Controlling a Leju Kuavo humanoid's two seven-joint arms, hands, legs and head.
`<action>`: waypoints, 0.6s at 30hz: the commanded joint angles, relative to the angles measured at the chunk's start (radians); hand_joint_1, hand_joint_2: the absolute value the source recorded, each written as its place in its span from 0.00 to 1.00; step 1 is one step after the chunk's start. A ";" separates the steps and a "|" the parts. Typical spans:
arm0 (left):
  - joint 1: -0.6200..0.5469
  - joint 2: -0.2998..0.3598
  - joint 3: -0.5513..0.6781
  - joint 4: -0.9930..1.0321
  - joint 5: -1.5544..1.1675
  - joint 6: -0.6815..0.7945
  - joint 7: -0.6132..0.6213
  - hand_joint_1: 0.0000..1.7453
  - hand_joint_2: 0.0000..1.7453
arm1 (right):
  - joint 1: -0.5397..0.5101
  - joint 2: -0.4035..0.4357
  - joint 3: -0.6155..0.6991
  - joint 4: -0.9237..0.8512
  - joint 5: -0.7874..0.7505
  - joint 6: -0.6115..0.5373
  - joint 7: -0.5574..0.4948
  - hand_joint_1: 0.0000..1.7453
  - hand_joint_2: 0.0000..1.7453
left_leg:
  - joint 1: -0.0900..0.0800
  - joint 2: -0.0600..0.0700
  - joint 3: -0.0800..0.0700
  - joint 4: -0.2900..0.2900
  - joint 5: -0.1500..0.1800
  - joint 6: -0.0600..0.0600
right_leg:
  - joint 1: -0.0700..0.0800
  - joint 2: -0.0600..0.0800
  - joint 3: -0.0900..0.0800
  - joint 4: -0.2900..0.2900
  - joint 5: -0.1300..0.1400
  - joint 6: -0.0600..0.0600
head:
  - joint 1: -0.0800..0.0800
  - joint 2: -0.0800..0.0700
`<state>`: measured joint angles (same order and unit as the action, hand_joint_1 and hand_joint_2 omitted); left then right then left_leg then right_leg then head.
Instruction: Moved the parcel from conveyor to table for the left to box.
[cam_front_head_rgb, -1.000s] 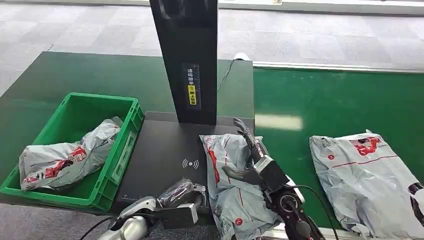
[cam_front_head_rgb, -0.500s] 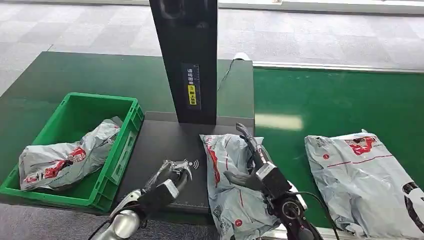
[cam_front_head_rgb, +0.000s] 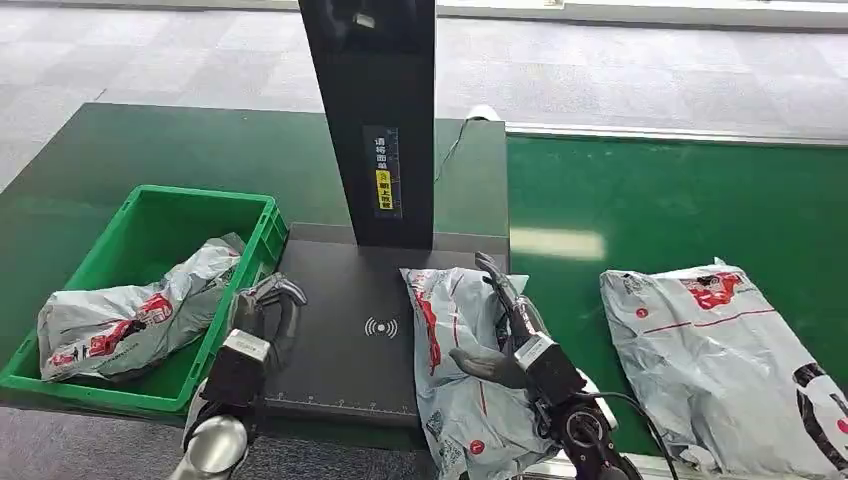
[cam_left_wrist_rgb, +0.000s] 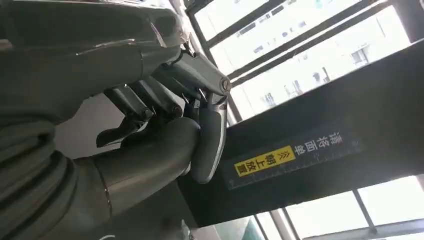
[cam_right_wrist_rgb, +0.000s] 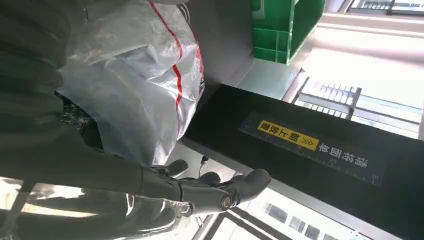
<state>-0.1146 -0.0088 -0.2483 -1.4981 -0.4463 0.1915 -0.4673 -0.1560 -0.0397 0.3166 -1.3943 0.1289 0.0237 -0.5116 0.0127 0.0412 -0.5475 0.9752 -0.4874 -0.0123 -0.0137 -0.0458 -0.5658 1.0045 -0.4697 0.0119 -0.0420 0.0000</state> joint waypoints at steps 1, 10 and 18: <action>0.012 -0.021 0.029 0.004 0.001 0.081 -0.036 1.00 1.00 | -0.010 -0.002 -0.001 0.019 0.000 -0.006 -0.001 0.00 1.00 | 0.000 -0.003 0.000 -0.001 0.001 0.001 | 0.000 0.003 0.000 -0.001 0.001 -0.001 | 0.000 0.000; 0.020 0.012 -0.025 -0.043 0.187 -0.081 -0.106 0.00 1.00 | -0.048 -0.009 0.016 0.061 -0.019 -0.013 -0.020 0.00 1.00 | 0.000 -0.001 -0.001 0.000 0.000 0.001 | 0.000 0.004 -0.001 -0.001 0.001 -0.001 | 0.000 0.000; -0.056 0.023 -0.204 -0.072 -0.098 -0.053 -0.079 0.00 1.00 | -0.085 0.005 -0.083 0.043 -0.005 -0.209 -0.001 0.00 1.00 | 0.000 -0.005 -0.003 0.001 0.001 0.001 | 0.000 0.000 -0.002 0.000 0.001 0.000 | 0.000 0.000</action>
<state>-0.1043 -0.0072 -0.3057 -1.5763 -0.4539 0.1183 -0.5950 -0.1798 -0.0359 0.2941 -1.3909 0.1057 -0.1222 -0.5310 0.0125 0.0405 -0.5483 0.9755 -0.4873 -0.0123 -0.0139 -0.0463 -0.5664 1.0044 -0.4697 0.0120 -0.0423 0.0000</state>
